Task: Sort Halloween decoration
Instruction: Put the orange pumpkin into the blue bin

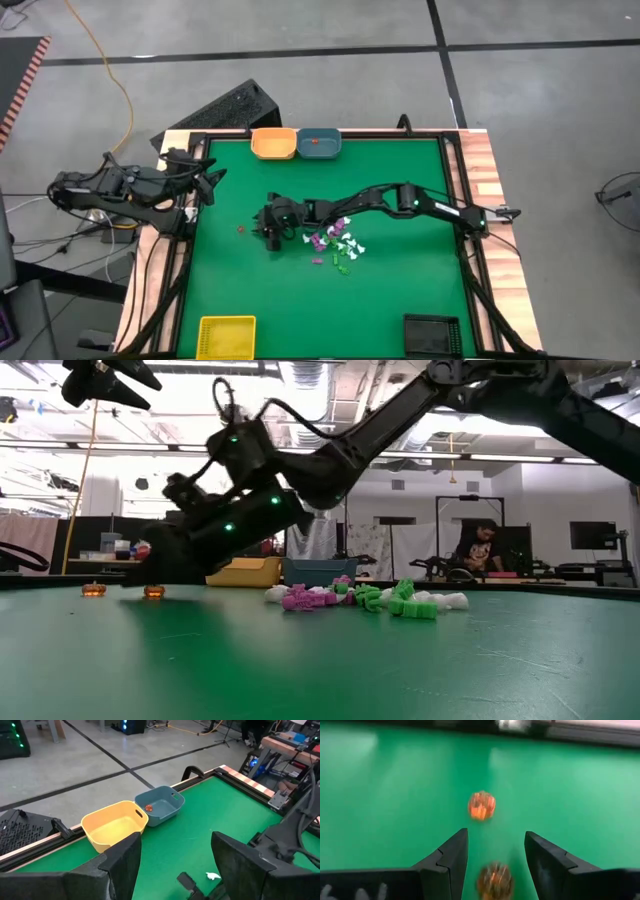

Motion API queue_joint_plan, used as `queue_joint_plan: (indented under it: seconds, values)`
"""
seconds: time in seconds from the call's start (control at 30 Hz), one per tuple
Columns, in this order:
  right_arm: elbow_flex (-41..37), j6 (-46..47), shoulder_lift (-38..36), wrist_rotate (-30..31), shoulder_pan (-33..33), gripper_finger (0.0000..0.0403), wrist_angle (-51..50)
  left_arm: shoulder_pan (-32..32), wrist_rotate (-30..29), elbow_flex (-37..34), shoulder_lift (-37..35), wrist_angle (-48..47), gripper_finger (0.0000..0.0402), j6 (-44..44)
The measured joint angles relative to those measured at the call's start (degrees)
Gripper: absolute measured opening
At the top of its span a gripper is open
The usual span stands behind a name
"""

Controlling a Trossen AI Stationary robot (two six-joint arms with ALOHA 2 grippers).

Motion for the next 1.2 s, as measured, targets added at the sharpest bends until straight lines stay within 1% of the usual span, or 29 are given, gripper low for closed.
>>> queue_joint_plan:
  seconds: [0.07,0.13,0.3,0.4,0.6,0.73,0.9,1.03,1.2]
  values:
    - [3.5,0.0,1.3,0.0,0.0,0.0191,-2.7,0.0,0.0,0.0,0.0,0.0,0.0231,0.0]
    - [5.3,0.4,1.3,0.0,0.0,0.0191,-6.7,0.0,0.0,0.0,0.0,0.1,0.0231,0.0]
    - [5.7,0.7,1.5,0.0,-0.3,0.0191,-12.2,0.0,0.1,0.0,0.0,0.1,0.0231,0.0]
    - [5.7,2.7,1.5,0.0,-0.4,0.0186,-12.6,0.0,0.3,0.0,0.0,0.1,0.0231,0.0]
    - [5.9,6.2,5.1,0.3,-0.3,0.0168,-9.1,0.0,0.6,0.0,0.0,0.0,0.0231,-0.1]
    - [6.0,8.7,7.2,0.4,0.3,0.0165,-8.4,0.0,1.8,0.0,0.0,-0.3,0.0231,-0.1]
    - [6.0,8.1,7.7,1.7,1.0,0.0164,-8.8,0.0,2.0,0.0,0.0,-1.0,0.0231,-0.1]
    - [5.9,6.2,7.7,4.6,1.5,0.0164,-9.2,0.0,1.5,0.0,0.0,-1.0,0.0231,-0.1]
    - [5.9,6.4,7.7,4.6,1.4,0.015,-10.4,0.0,1.5,0.0,0.0,-1.1,0.0231,-0.1]
